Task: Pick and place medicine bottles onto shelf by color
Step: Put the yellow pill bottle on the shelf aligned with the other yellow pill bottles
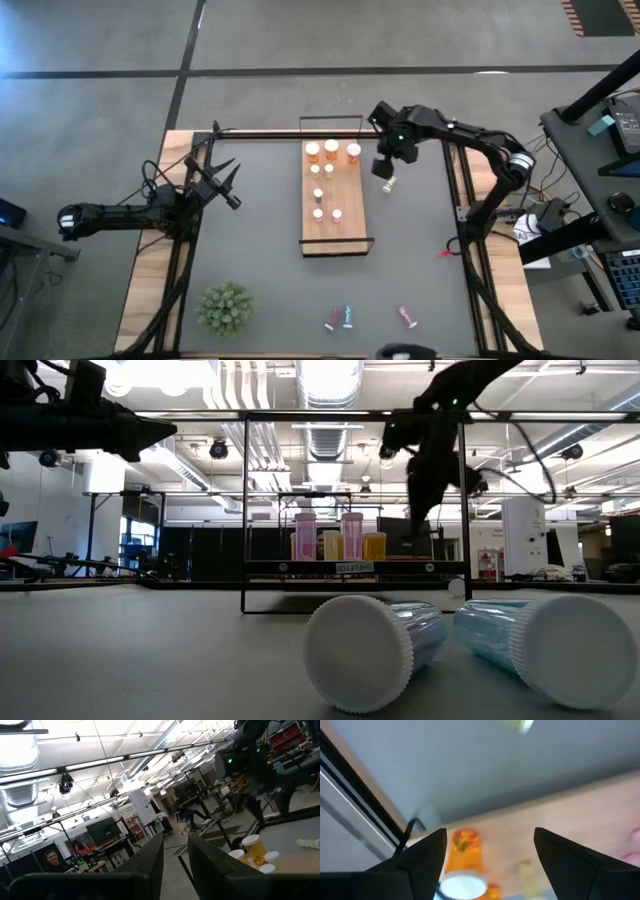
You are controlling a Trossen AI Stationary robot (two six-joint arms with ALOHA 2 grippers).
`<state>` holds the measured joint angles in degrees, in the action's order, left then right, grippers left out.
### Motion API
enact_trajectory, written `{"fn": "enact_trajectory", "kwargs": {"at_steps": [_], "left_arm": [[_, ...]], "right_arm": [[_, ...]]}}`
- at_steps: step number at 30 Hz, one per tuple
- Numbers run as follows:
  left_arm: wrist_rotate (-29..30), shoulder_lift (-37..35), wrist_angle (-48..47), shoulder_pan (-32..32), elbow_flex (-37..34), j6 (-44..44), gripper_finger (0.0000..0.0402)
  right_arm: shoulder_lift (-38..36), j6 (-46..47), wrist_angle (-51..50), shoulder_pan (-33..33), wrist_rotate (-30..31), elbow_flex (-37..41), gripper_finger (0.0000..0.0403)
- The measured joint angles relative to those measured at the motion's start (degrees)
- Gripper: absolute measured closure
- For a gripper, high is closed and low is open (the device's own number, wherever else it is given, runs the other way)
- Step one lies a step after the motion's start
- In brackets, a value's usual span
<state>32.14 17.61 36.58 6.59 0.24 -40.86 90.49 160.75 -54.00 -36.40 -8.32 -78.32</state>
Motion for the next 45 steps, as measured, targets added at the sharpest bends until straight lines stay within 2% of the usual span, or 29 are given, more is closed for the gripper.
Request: {"fn": "enact_trajectory", "kwargs": {"at_steps": [4, 8, 12, 21, 26, 33, 38, 45], "left_arm": [[0.02, 0.0, 0.02, 0.02, 0.01, 0.0, 0.033], [0.0, 0.0, 0.0, 0.01, 0.0, 0.0, 0.033], [0.0, 0.0, 0.0, 0.01, 0.01, 0.0, 0.033], [0.0, 0.0, 0.01, 0.01, 0.0, 0.0, 0.033], [0.0, 0.0, 0.02, 0.02, -0.01, 0.0, 0.033], [0.0, 0.0, 0.02, 0.02, 0.01, 0.0, 0.033], [0.0, 0.0, 0.02, 0.01, 0.01, 0.0, 0.033], [0.01, 0.0, 0.02, 0.02, 0.0, 0.0, 0.033]], "right_arm": [[-2.67, -7.77, -10.15, 0.76, 0.95, 0.0, 0.0112], [-3.62, -23.85, -15.64, 1.33, 3.27, 0.76, 0.0112], [-3.04, -43.39, -15.51, 1.27, 6.61, 2.44, 0.0112], [0.2, -68.25, -14.29, 1.27, 7.03, 3.67, 0.0112], [3.35, -74.19, -14.31, 1.29, 7.06, 3.95, 0.0112], [8.17, -74.51, -13.83, 1.29, 7.01, 4.55, 0.0112], [8.32, -75.31, -7.24, 1.29, 5.86, 7.42, 0.0113], [6.79, -75.1, 2.46, 1.27, 0.67, 15.06, 0.0117]]}}
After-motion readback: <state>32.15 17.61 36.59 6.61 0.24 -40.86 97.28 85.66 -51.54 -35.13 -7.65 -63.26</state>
